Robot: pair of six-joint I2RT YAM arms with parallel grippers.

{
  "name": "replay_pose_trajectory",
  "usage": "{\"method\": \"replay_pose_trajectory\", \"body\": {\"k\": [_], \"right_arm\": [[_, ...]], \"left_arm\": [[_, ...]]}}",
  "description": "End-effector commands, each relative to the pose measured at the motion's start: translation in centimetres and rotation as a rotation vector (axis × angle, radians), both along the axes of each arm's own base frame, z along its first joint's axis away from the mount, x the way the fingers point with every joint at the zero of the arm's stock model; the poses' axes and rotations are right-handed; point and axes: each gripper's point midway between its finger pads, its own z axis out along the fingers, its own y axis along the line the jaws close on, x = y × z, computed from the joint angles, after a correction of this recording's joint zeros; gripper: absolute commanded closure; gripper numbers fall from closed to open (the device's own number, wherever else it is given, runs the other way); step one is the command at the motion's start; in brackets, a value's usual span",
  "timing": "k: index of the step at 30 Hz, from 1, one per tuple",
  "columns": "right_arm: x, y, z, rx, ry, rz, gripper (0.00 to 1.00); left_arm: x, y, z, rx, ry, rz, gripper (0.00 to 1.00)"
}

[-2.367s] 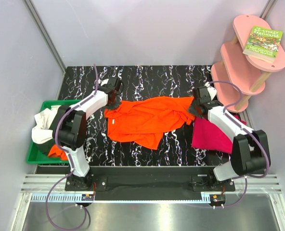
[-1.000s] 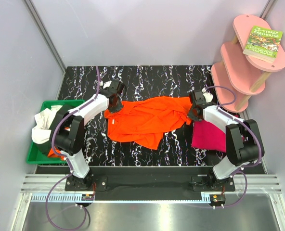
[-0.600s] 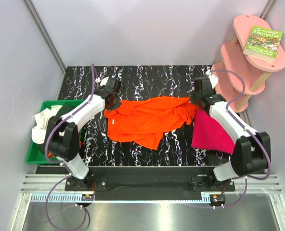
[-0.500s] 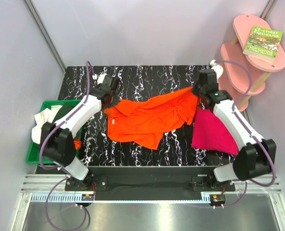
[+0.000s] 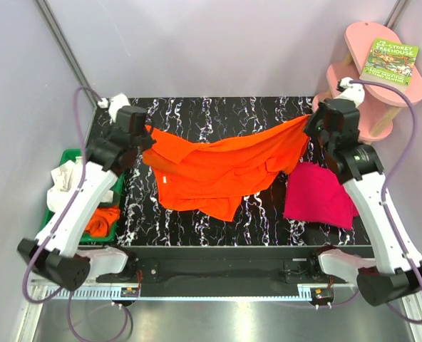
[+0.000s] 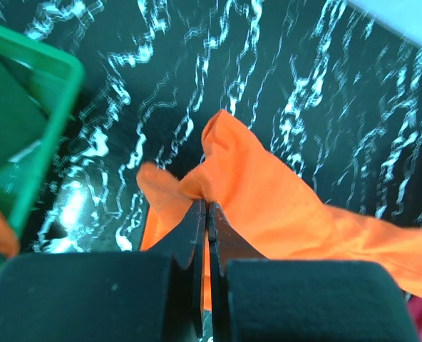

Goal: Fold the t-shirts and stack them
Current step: Flatten out the tshirt

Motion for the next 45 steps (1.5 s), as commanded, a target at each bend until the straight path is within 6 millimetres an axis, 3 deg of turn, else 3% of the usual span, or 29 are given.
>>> {"method": "replay_pose_trajectory", "body": {"k": [1,6,13,18,23,26,31,39,42,45], "right_arm": [[-3.8,-2.0,6.6,-0.026,-0.147,-0.043,1.0],[-6.9,-3.1,9.6,-0.023,-0.21,-0.055,1.0],[-9.5,-3.9,12.0,-0.031,-0.256,-0.059,1.0],[-11.3,-4.2,14.6,-0.023,-0.318,-0.05,1.0],[-12.9,-4.6,17.5,-0.063,-0.388,-0.029,1.0],[-13.5,-5.0,19.1,-0.108,-0.417,-0.034,1.0],[-13.4,-5.1,19.2,-0.133,-0.418,-0.035,1.0],[-12.3,-4.0,17.1,-0.138,-0.336,-0.003,1.0],[-11.0,-3.9,15.6,-0.174,-0.288,-0.017,1.0],[-8.5,-3.1,14.1,-0.202,-0.248,-0.022,1.0]], "left_arm": [[-2.4,3.3,7.1,0.003,-0.165,0.079,1.0],[-5.1,5.4,10.3,0.005,-0.236,0.13,1.0],[-8.6,7.8,13.0,0.009,-0.317,0.182,1.0],[-11.6,9.4,16.5,-0.005,-0.416,0.204,1.0],[-13.9,10.4,20.4,-0.009,-0.525,0.185,1.0],[-14.1,10.0,22.2,0.028,-0.56,0.119,1.0],[-13.6,8.5,23.5,0.056,-0.583,0.022,1.0],[-13.0,6.9,24.8,0.116,-0.589,-0.057,1.0],[-12.5,6.5,24.8,0.162,-0.574,-0.063,1.0],[-10.6,5.6,24.0,0.277,-0.539,-0.053,1.0]]}}
